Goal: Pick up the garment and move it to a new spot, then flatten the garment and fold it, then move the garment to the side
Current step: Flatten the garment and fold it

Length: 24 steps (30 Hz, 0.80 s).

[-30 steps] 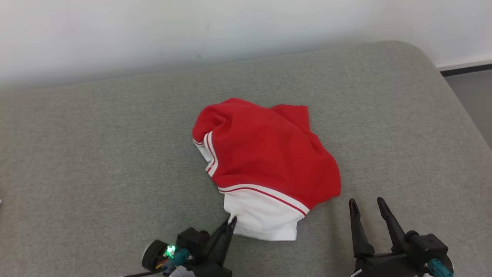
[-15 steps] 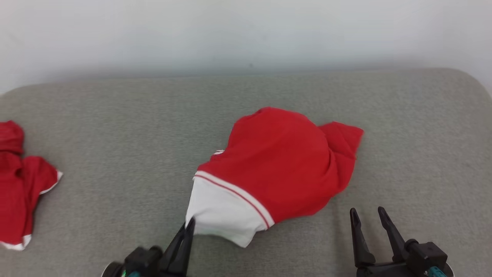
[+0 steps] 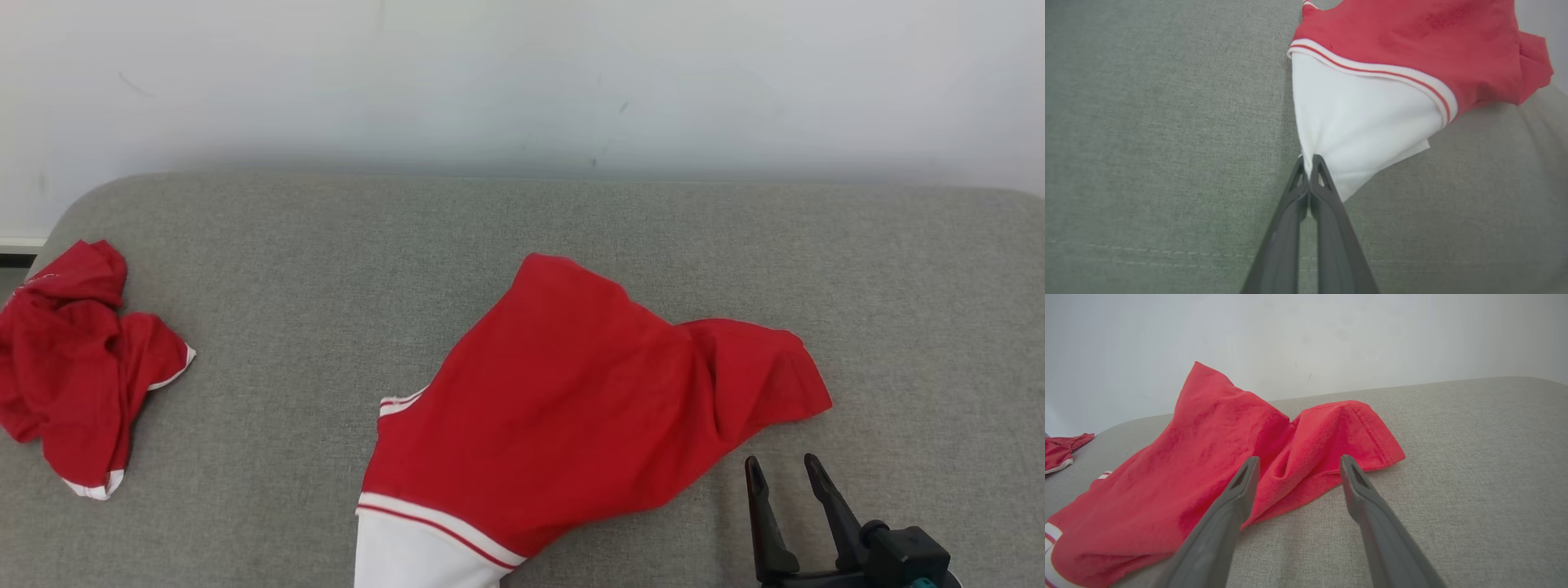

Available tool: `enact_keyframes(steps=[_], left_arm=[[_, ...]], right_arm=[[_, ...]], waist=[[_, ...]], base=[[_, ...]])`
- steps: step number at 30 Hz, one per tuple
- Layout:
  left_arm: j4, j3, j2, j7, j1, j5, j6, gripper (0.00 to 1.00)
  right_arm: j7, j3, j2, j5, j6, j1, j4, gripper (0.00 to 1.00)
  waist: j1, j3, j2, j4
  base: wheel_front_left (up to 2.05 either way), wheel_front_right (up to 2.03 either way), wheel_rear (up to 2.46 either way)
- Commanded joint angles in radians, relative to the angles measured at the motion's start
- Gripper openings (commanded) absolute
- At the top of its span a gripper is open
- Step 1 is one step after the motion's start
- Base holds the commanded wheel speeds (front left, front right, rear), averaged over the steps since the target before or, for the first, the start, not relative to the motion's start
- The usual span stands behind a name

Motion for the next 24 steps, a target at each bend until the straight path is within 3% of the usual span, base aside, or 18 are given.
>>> enact_keyframes(steps=[1,7,8,9,15,24], left_arm=[[0.016,-0.009,-0.008,0.008,0.017,-0.006,-0.004,0.0],[0.025,-0.02,-0.015,0.016,0.007,-0.004,0.0,0.0],[0.016,-0.017,-0.015,0.012,-0.002,0.003,0.006,0.43],[0.006,-0.011,-0.016,0.007,-0.01,0.007,0.011,1.0],[-0.073,0.042,-0.022,-0.003,-0.067,0.048,0.025,1.0],[-0.194,0.149,-0.041,-0.002,-0.116,0.228,0.023,1.0]], right_arm=[[-0.002,-0.002,0.0,-0.005,-0.002,0.007,0.002,1.0],[-0.002,-0.006,0.0,-0.012,-0.002,0.007,0.004,1.0],[-0.002,-0.007,0.0,-0.012,-0.002,0.008,0.005,1.0],[-0.002,-0.008,0.0,-0.013,-0.002,0.009,0.005,1.0],[-0.002,-0.01,0.0,-0.011,-0.002,0.009,0.005,1.0],[-0.002,-0.013,0.0,-0.01,-0.002,0.002,0.004,1.0]], waist=[[0.0002,-0.001,0.0,-0.001],[0.0002,-0.007,0.0,-0.002],[0.0002,-0.008,0.0,-0.002],[0.0002,-0.01,0.0,-0.003],[0.0002,-0.018,0.0,-0.006],[0.0002,-0.019,0.0,-0.033]], base=[[0.0,0.0,0.0],[0.0,0.0,0.0],[0.0,0.0,0.0],[0.0,0.0,0.0],[0.0,0.0,0.0],[0.0,0.0,0.0]])
